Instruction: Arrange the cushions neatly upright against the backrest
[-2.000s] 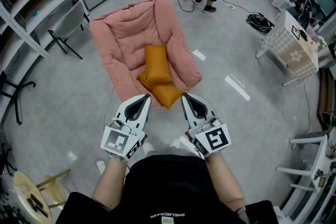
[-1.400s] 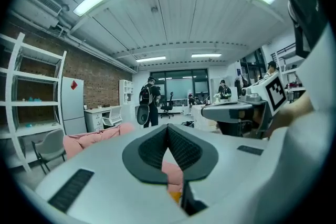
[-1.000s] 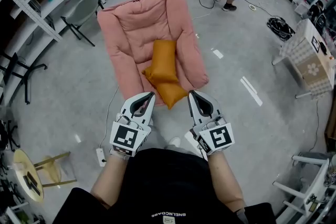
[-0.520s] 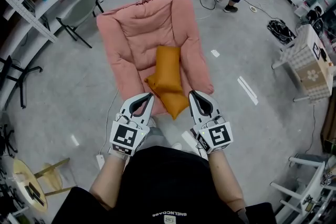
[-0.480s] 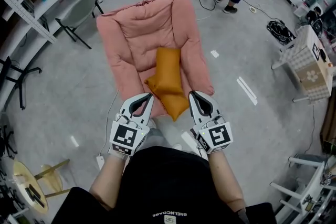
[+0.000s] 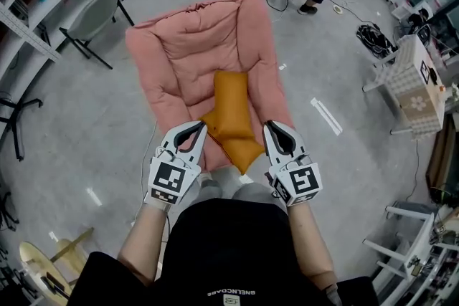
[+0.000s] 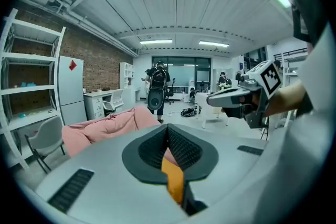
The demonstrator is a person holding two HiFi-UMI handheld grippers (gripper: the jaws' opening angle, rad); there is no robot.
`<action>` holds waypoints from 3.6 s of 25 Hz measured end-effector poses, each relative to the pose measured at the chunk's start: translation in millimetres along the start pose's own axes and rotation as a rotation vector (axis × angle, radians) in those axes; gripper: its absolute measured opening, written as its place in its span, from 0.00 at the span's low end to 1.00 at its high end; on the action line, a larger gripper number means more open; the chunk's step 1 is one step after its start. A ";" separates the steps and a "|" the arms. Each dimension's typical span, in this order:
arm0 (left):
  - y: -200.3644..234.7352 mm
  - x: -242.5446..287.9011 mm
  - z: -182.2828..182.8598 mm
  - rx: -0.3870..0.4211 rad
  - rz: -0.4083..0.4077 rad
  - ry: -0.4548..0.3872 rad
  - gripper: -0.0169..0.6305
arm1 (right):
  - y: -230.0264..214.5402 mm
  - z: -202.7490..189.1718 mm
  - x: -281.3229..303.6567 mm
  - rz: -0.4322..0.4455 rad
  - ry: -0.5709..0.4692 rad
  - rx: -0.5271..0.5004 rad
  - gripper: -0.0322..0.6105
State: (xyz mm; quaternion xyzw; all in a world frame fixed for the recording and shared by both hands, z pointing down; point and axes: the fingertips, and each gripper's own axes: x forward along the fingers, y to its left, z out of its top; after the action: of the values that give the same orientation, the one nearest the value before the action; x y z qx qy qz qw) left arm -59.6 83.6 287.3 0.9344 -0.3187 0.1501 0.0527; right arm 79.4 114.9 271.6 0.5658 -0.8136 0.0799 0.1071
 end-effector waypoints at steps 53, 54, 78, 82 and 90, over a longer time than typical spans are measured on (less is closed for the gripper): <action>-37.3 178.3 -395.1 -0.182 -0.297 0.874 0.39 | -40.1 -437.9 119.9 0.489 1.014 0.133 0.52; -37.3 179.5 -392.2 -0.185 -0.296 0.869 0.37 | -41.6 -434.6 120.3 0.484 1.005 0.135 0.50; 3.3 190.5 -242.6 -0.414 -0.143 0.596 0.18 | -94.1 -284.3 143.0 0.332 0.714 0.474 0.35; 44.9 218.6 -218.5 -0.465 -0.050 0.527 0.18 | -121.8 -251.9 187.9 0.280 0.601 0.453 0.36; 104.6 245.8 -182.8 -0.414 0.221 0.444 0.26 | -159.9 -211.3 266.8 0.284 0.448 0.383 0.37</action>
State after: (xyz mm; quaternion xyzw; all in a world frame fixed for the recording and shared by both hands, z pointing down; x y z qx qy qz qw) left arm 16.0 -106.2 538.4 0.8080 -0.4229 0.2869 0.2932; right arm 157.2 -128.5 547.4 0.4248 -0.8109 0.3682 0.1626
